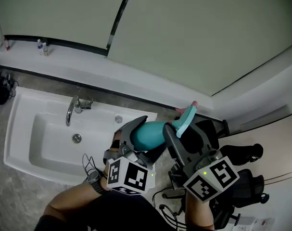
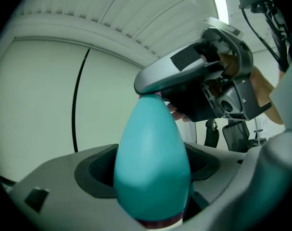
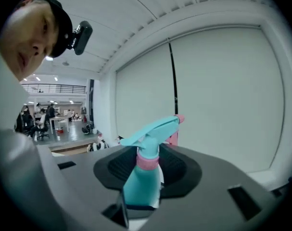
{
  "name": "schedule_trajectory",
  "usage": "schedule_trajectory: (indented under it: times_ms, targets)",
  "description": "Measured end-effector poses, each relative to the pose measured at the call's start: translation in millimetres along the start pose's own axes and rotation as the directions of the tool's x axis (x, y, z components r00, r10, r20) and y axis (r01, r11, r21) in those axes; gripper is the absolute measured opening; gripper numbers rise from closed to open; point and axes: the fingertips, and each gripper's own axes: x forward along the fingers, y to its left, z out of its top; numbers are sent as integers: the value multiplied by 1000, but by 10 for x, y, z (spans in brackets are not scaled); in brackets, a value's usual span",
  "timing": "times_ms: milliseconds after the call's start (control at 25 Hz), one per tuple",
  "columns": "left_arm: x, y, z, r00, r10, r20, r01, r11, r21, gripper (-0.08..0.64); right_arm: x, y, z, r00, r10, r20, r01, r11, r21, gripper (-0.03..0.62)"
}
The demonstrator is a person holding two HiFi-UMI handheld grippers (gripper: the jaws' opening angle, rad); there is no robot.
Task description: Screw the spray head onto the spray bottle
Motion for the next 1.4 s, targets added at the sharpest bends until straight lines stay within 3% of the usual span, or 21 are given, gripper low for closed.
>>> schedule_trajectory:
  times_ms: [160,440,760,880,920,960,1000,1040,1080,1120,1160,1280,1400]
  targets:
    - [41,47,-107,999,-31,-10,31,1000,-2,403,102,-60,-73,999,-39,29,37,997,62,144]
    - [-37,44,73,993,-100,70,100,995,8,403,33,70,41,998,16,56,-18,1000,24,146]
    - [-81,41,305,969,-179,170,184,983,-16,403,-213,215,124,998,49,47,-47,998,-51,146]
    - [-125,1,357,952,-231,200,240,971,-22,403,-495,210,290,985,111,129,-106,993,-45,146]
    - [-155,-24,380,941,-260,215,271,962,-20,403,-644,180,383,967,167,191,-165,986,-27,146]
    - [-192,-52,408,927,-295,231,307,951,-17,403,-797,133,465,933,250,260,-258,966,-1,146]
    - [-236,-81,440,910,-334,248,347,938,-11,403,-927,72,520,878,352,324,-381,924,28,146]
    - [-283,-111,478,890,-373,263,387,922,-4,403,-1006,3,547,807,455,377,-510,859,55,154]
    - [-333,-142,520,868,-410,279,427,904,-1,403,-1025,-63,552,734,539,412,-617,783,75,215]
    - [-384,-179,568,845,-446,296,468,884,-5,403,-991,-121,538,678,597,428,-687,721,83,268]
    - [-437,-222,617,819,-481,313,511,859,-17,403,-923,-157,510,648,632,424,-722,687,79,292]
    - [-584,-354,735,739,-567,363,630,773,-77,403,-735,21,444,610,720,332,-761,648,-7,322]
    - [-669,-441,791,683,-617,390,698,710,-99,403,-675,424,482,529,820,217,-820,560,-119,322]
